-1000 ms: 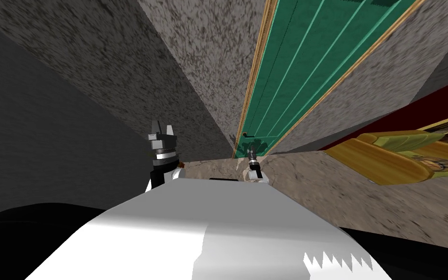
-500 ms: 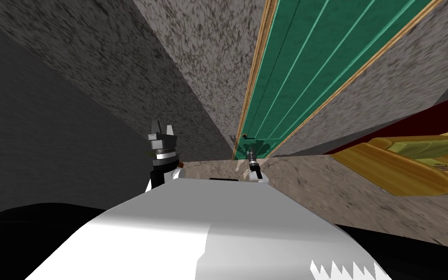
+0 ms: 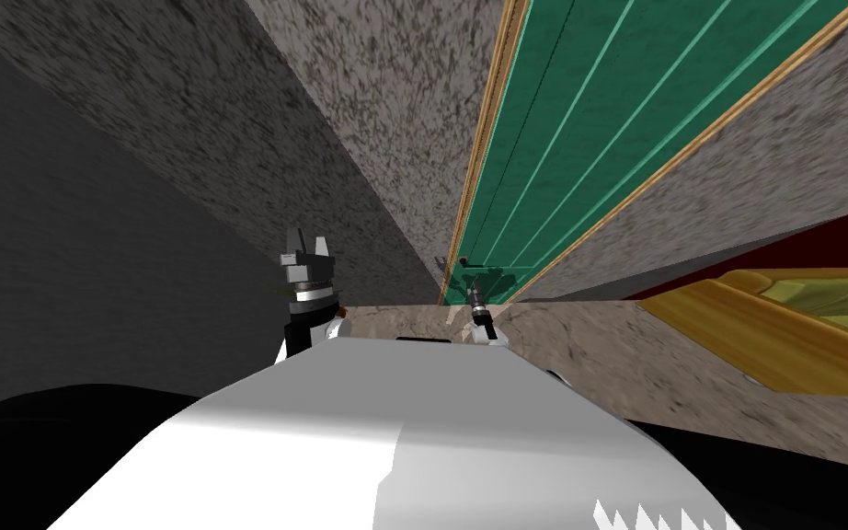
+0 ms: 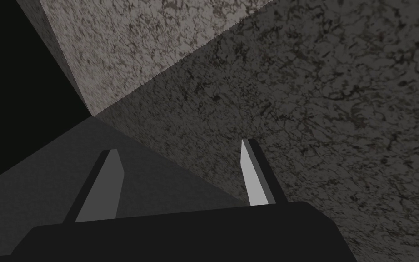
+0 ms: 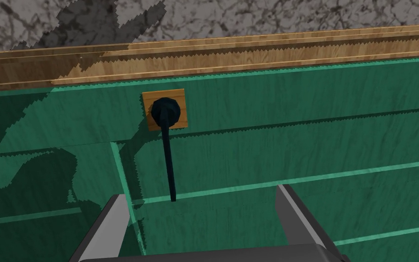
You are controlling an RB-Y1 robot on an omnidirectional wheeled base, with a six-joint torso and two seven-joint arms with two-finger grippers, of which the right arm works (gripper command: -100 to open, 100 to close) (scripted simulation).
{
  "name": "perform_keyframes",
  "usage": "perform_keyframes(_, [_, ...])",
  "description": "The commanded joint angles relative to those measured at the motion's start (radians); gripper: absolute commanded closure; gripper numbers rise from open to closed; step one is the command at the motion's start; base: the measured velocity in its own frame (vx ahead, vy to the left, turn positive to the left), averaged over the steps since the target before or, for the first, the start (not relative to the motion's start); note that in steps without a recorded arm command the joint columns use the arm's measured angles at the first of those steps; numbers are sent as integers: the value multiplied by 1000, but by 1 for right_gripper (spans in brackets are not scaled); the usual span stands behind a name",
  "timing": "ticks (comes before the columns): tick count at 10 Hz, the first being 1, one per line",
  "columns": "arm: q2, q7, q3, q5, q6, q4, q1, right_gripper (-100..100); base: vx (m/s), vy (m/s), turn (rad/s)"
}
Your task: Pull the door open
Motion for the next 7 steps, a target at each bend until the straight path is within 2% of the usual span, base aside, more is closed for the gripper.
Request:
perform_keyframes(1, [-5, -8, 3, 0, -6, 33, -12, -100, 68, -67, 50])
perform_keyframes(7, [-15, -25, 11, 0, -31, 138, -50, -100, 54, -66, 42])
